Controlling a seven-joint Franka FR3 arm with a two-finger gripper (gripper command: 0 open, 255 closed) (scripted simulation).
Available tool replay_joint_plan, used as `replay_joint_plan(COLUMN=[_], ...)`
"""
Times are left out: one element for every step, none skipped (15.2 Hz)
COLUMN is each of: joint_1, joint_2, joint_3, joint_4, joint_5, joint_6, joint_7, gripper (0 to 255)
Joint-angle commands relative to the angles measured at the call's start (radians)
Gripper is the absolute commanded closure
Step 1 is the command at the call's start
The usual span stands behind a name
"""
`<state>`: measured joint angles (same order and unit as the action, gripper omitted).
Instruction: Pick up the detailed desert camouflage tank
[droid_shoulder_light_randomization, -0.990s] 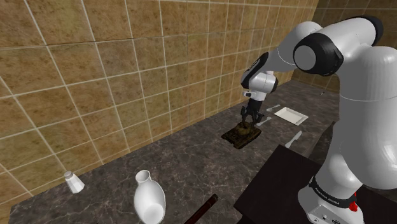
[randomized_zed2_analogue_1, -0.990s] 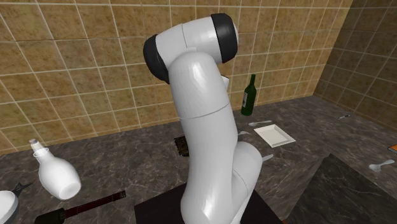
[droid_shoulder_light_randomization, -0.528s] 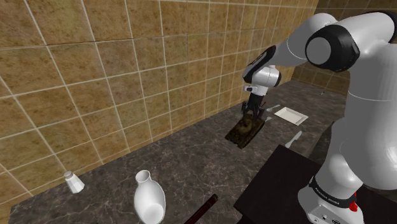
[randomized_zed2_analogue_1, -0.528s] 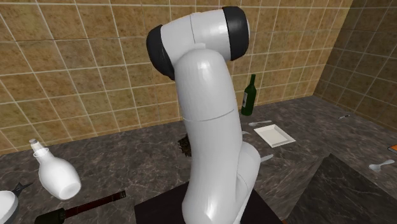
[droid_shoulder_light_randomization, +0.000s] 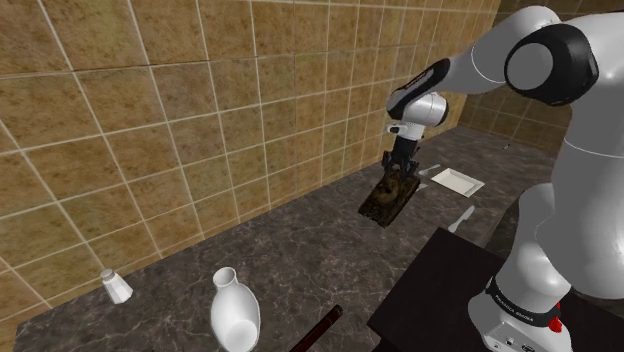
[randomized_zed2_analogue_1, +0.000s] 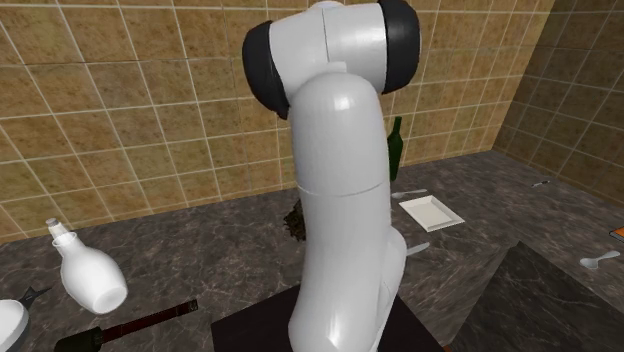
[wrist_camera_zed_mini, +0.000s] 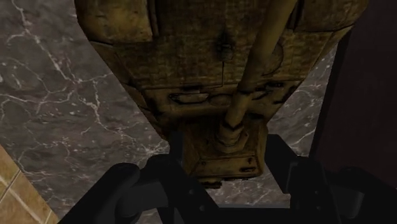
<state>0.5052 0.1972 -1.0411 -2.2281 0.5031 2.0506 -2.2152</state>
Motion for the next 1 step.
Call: replay_joint_plan(joint_1=[0.004], joint_2=[-0.009], joint_3=[-0.004], joint_4=[0.001], joint_5=[-0.009], joint_6=[-0.003], joint_7=[0.008], gripper=[255])
